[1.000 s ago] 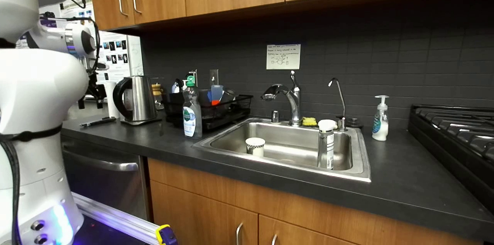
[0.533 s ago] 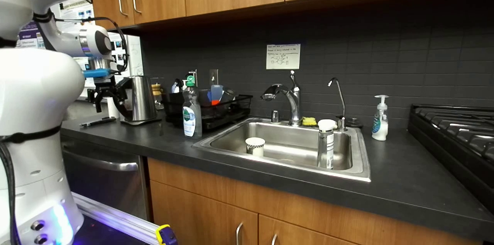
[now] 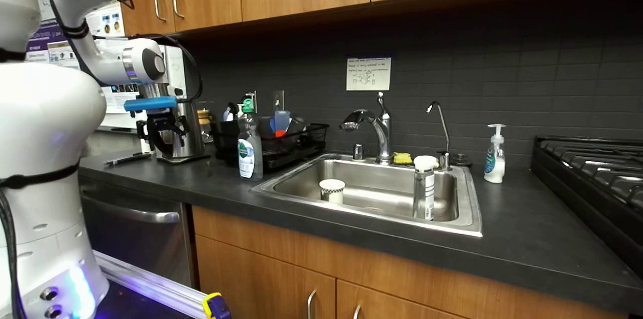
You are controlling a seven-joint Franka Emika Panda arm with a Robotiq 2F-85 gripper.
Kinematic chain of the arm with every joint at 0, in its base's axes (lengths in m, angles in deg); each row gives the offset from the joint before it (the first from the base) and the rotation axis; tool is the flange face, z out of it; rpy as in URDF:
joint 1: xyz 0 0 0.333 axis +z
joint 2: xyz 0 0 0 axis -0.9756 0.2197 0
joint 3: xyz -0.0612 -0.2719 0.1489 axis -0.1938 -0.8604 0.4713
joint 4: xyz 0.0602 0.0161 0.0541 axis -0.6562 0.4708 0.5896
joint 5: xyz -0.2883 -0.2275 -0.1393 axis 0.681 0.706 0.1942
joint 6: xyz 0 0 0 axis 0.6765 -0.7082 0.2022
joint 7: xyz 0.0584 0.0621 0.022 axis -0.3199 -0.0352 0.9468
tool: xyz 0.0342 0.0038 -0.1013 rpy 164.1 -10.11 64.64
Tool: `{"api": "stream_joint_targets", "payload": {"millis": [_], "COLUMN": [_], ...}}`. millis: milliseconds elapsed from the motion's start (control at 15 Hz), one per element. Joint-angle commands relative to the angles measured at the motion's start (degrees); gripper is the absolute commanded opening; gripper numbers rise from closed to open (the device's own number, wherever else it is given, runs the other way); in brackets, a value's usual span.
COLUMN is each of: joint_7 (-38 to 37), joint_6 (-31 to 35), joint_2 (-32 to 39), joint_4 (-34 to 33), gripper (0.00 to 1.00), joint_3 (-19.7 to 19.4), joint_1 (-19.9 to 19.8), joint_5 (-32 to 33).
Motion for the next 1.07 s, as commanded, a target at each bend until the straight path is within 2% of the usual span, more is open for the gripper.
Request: {"api": "stream_joint_targets", "payload": {"millis": [0,467,1000], "joint_7": [8.2,17.9,22.3], "joint_6": [4.0,6.7,13.3], "joint_2": [1.1,5.1,9.0], "joint_4": [0.7,0.1,0.1], "gripper": [1.0,1.0,1.0], "joint_3": [-1.3,-2.5,-2.2], "joint_1": [-1.7,-4.0,-6.0], "joint_5": [-2.6,-6.0,-5.0]}}
